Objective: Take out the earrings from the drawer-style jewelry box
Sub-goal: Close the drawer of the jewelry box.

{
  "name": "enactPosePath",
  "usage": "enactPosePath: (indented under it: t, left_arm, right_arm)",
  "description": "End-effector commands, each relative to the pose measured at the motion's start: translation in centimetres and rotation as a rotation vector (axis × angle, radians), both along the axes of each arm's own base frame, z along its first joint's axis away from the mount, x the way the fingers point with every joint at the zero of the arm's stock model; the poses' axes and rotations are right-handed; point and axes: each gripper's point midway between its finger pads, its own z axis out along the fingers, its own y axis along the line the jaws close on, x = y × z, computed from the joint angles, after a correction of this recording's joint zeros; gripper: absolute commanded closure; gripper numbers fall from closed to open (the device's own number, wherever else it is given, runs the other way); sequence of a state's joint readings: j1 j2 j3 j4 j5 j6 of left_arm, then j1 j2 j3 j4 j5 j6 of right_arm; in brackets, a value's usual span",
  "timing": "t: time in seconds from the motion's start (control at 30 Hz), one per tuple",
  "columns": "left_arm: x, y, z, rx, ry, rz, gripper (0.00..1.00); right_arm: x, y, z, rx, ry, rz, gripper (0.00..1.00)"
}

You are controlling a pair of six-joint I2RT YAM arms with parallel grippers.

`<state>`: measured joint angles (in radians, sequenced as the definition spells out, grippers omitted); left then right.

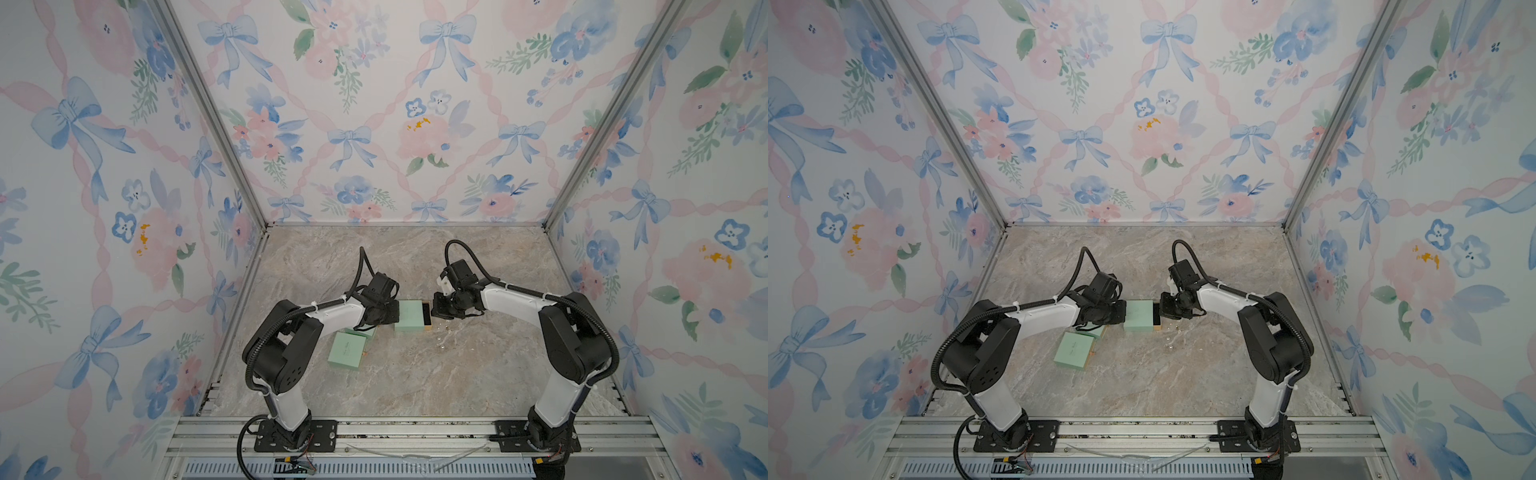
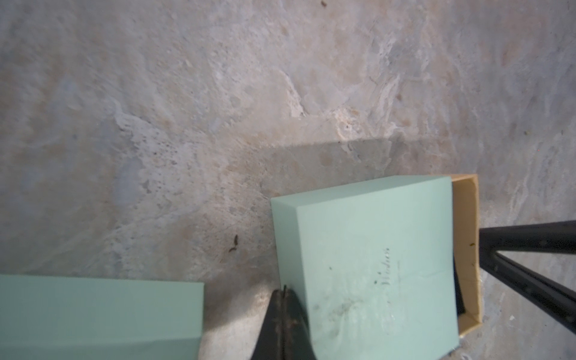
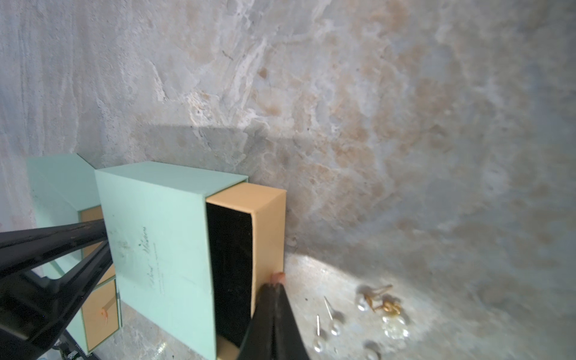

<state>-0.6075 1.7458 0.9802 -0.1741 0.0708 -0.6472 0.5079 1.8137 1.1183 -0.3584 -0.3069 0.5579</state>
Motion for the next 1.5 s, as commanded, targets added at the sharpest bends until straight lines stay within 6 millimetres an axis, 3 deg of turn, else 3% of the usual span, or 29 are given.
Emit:
enactPosePath:
  t: [0.0, 0.5, 1.47]
  left_arm:
    - [0.6, -0.7, 0.4, -0.014, -0.014, -0.021, 1.0]
    - [0.8, -1.1, 0.4, -0.016, -0.013, -0.028, 1.0]
    - [0.6, -1.3, 0.5, -0.017, -0.018, -0.032, 1.0]
  right_arm:
    - [0.0, 1.3, 0.2, 0.023, 0.004, 0.031, 0.94]
    - [0.1, 2.4, 0.4, 0.042, 0.002, 0.049, 0.95]
    - [-0.2, 2.7, 0.6, 0.043, -0.002, 0.064, 0.96]
